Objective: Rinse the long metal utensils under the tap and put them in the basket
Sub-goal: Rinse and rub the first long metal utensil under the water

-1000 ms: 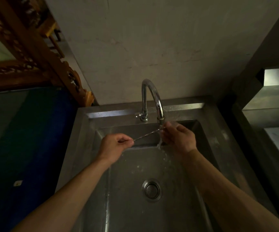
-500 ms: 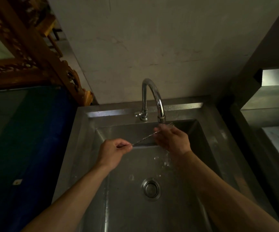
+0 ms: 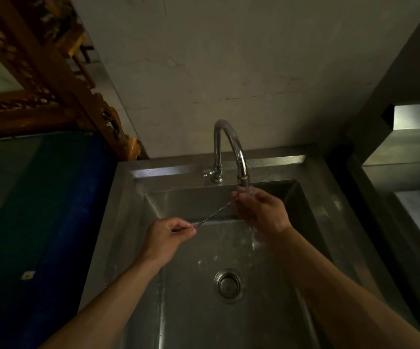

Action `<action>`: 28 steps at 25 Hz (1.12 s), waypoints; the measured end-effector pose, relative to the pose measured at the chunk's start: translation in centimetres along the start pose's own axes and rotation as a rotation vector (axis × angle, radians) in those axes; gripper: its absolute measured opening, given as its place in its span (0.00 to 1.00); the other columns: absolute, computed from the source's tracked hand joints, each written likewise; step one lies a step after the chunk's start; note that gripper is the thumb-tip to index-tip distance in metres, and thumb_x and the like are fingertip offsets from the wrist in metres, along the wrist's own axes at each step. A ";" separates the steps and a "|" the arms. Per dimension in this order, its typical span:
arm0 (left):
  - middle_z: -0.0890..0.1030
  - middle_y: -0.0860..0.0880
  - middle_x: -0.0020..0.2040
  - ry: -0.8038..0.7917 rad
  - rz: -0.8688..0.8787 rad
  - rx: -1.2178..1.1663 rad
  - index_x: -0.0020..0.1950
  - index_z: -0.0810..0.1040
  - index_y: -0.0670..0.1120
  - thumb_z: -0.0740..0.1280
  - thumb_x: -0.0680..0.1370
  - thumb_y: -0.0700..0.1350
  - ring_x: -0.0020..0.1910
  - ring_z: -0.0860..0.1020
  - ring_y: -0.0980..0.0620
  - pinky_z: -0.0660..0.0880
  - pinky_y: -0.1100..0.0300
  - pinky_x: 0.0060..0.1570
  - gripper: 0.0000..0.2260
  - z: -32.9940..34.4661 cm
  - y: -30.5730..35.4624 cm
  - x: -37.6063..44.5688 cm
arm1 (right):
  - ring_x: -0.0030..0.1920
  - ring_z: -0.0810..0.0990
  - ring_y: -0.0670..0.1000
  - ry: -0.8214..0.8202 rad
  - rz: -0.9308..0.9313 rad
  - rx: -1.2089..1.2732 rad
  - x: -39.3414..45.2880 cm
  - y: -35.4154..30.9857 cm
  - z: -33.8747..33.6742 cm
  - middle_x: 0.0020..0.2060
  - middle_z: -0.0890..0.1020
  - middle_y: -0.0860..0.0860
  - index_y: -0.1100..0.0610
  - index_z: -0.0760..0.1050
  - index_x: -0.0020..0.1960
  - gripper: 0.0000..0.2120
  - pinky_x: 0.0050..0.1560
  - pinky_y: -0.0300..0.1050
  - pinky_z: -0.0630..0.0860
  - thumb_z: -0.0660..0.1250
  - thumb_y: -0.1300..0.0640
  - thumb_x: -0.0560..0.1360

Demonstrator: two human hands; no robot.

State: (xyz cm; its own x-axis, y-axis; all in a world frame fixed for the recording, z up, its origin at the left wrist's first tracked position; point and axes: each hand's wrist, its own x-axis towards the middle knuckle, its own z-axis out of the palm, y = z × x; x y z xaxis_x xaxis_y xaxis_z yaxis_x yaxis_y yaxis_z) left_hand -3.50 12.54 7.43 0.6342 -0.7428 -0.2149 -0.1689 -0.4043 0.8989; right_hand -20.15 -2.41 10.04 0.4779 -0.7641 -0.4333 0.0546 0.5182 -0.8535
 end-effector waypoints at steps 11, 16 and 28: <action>0.84 0.48 0.38 -0.017 0.067 -0.046 0.42 0.83 0.45 0.74 0.69 0.38 0.36 0.80 0.59 0.76 0.66 0.43 0.04 4.7 4.6 1.7 | 0.40 0.85 0.50 -0.051 0.050 -0.083 0.5 -0.8 0.3 0.41 0.85 0.55 0.60 0.80 0.48 0.03 0.42 0.44 0.81 0.70 0.64 0.74; 0.83 0.53 0.39 -0.080 0.131 -0.043 0.45 0.83 0.46 0.73 0.71 0.40 0.41 0.80 0.57 0.75 0.66 0.47 0.04 7.3 7.7 3.6 | 0.43 0.84 0.53 0.064 -0.020 0.009 0.3 -3.1 -1.1 0.43 0.85 0.58 0.65 0.79 0.50 0.06 0.43 0.44 0.82 0.67 0.63 0.76; 0.82 0.54 0.43 -0.110 -0.039 -0.277 0.51 0.81 0.42 0.71 0.72 0.37 0.39 0.80 0.64 0.74 0.75 0.38 0.08 8.2 8.1 2.7 | 0.48 0.84 0.52 0.198 -0.097 0.057 0.2 -6.5 -7.3 0.50 0.84 0.56 0.57 0.79 0.53 0.07 0.49 0.46 0.79 0.64 0.63 0.78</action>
State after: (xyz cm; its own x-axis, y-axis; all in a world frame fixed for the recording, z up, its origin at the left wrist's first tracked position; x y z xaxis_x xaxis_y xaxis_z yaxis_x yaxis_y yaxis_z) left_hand -9.35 2.87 10.97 0.5480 -0.7891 -0.2777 0.0762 -0.2835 0.9559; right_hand -26.85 -8.75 13.43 0.2865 -0.8692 -0.4031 0.1440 0.4550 -0.8788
